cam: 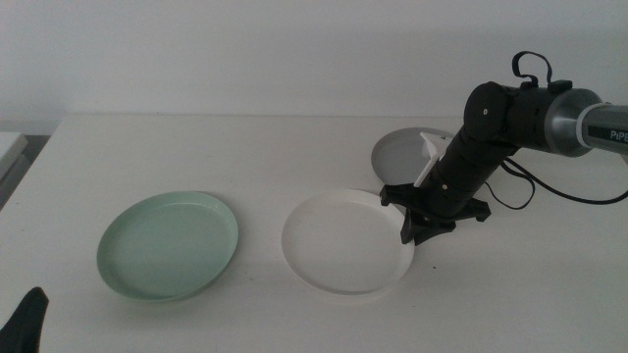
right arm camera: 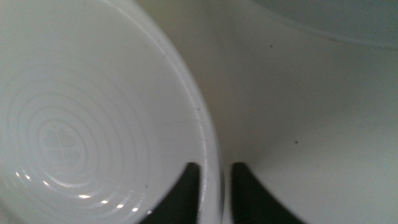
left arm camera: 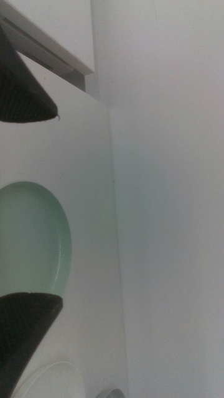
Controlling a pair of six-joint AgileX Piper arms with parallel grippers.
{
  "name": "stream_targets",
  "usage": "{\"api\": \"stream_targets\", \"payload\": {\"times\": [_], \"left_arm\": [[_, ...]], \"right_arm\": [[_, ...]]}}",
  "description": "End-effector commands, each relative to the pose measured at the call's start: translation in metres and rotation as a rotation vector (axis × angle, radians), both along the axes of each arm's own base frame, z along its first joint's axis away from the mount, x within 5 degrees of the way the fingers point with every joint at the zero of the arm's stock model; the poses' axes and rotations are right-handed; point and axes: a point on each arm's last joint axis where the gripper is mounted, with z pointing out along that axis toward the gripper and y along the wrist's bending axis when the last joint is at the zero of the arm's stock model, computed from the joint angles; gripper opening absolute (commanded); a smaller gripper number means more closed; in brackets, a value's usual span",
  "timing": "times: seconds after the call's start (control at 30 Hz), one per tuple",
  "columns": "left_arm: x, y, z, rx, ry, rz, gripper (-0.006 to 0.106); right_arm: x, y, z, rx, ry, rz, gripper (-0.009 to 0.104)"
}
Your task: Stack the three bowls on top of each other.
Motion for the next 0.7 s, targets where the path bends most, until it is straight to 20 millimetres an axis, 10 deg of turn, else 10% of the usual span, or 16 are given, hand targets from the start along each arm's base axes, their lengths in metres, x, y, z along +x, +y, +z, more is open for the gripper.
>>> {"api": "stream_targets", "payload": {"times": [0.0,0.27,0.43,0.67], "left_arm": [[0.000,0.000,0.002,-0.007,-0.017,0.002,0.094],[0.000,0.000,0.002,-0.007,-0.017,0.002,0.094],[0.000,0.000,0.002,-0.005,-0.017,0.002,0.094],[0.000,0.000,0.002,-0.005,-0.017,0.002,0.094]], "right_arm": [[0.002,0.001,0.005,0.006,-0.023,0.014,0.019],[0.013,-0.005,0.063,-0.043,-0.187,0.030,0.067],[0.046,-0.036,0.100,-0.214,-0.335,-0.086,0.069],[0.102,-0.085,0.076,-0.261,-0.301,-0.166,0.068]]}}
